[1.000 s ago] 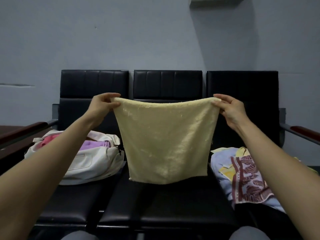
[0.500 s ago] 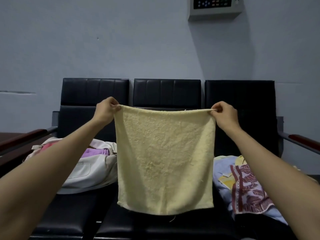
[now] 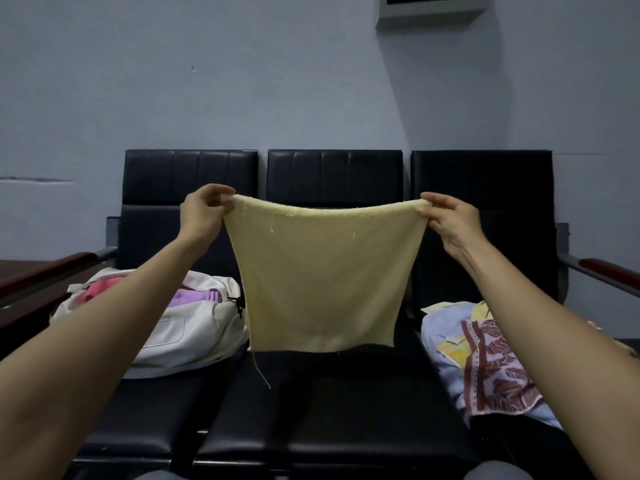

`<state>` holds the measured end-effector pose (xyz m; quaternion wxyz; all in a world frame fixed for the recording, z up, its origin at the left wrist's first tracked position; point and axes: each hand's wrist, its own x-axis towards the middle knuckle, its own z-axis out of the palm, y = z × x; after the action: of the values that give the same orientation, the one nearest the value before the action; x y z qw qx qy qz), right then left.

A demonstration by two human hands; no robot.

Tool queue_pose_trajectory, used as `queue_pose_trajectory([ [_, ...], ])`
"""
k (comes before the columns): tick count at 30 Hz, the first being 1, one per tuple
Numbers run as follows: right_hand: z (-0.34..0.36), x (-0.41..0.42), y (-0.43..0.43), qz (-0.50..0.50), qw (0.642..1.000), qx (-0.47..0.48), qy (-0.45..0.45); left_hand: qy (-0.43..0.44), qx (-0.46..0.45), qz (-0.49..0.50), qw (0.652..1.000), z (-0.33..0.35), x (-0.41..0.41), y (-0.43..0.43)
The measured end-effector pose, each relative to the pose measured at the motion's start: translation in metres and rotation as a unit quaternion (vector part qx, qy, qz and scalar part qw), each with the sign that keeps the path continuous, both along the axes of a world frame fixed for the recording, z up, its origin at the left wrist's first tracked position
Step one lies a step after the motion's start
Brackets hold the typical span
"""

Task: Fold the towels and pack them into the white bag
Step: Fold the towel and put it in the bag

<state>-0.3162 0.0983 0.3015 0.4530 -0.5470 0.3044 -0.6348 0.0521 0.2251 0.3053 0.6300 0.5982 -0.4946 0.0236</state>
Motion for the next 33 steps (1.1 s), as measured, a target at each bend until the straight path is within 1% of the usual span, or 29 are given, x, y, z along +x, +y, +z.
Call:
queue_pose_trajectory([
  [2,0.002,0.002,0.003,0.013,0.998,-0.008,-0.062,0.024,-0.027,-0.010,0.999,0.001,-0.003,0.002],
  [3,0.003,0.002,0.003,0.011,0.997,-0.018,-0.073,0.030,-0.039,-0.017,0.999,0.003,-0.004,0.004],
  [4,0.003,0.002,0.003,0.000,0.998,-0.032,-0.057,0.030,-0.046,-0.024,0.998,0.005,-0.005,0.005],
  [6,0.003,-0.001,0.003,-0.049,0.996,-0.070,0.037,0.011,-0.046,-0.033,0.998,0.009,-0.006,0.008],
  [8,0.001,-0.003,0.004,-0.126,0.974,-0.112,0.148,-0.033,-0.028,-0.022,0.999,0.011,-0.006,0.009],
  [9,0.000,-0.003,0.005,-0.161,0.960,-0.136,0.184,-0.058,-0.014,-0.013,0.998,0.011,-0.005,0.009],
  [11,-0.001,-0.003,0.005,-0.200,0.942,-0.175,0.205,-0.106,0.018,0.003,0.994,0.012,-0.004,0.008],
  [13,-0.001,-0.002,0.004,-0.210,0.941,-0.186,0.191,-0.139,0.045,0.011,0.989,0.016,-0.003,0.005],
  [14,-0.001,-0.001,0.002,-0.209,0.943,-0.180,0.185,-0.140,0.055,0.011,0.988,0.018,-0.002,0.003],
  [16,-0.004,0.000,-0.006,-0.209,0.947,-0.156,0.188,-0.116,0.075,0.001,0.990,0.021,0.002,-0.006],
  [18,-0.011,0.000,-0.020,-0.197,0.953,-0.117,0.196,-0.095,0.110,-0.012,0.989,0.020,0.007,-0.019],
  [19,-0.017,0.001,-0.028,-0.187,0.956,-0.094,0.204,-0.098,0.133,-0.013,0.986,0.016,0.008,-0.029],
  [22,-0.044,0.003,-0.056,-0.178,0.950,-0.038,0.254,-0.162,0.214,0.026,0.963,-0.009,0.012,-0.063],
  [24,-0.064,0.005,-0.074,-0.194,0.942,-0.027,0.273,-0.183,0.228,0.041,0.955,-0.030,0.015,-0.087],
  [26,-0.073,0.006,-0.087,-0.206,0.942,-0.031,0.264,-0.155,0.207,0.029,0.966,-0.043,0.014,-0.102],
  [28,-0.073,0.009,-0.093,-0.193,0.957,-0.024,0.214,-0.095,0.162,-0.003,0.982,-0.048,0.011,-0.110],
  [30,-0.068,0.011,-0.093,-0.154,0.975,-0.026,0.158,-0.061,0.118,-0.021,0.991,-0.046,0.007,-0.110],
  [31,-0.066,0.012,-0.093,-0.137,0.981,-0.031,0.136,-0.065,0.112,-0.025,0.991,-0.045,0.006,-0.107],
  [33,-0.064,0.010,-0.088,-0.122,0.984,-0.048,0.118,-0.104,0.128,-0.026,0.986,-0.043,0.007,-0.099],
])
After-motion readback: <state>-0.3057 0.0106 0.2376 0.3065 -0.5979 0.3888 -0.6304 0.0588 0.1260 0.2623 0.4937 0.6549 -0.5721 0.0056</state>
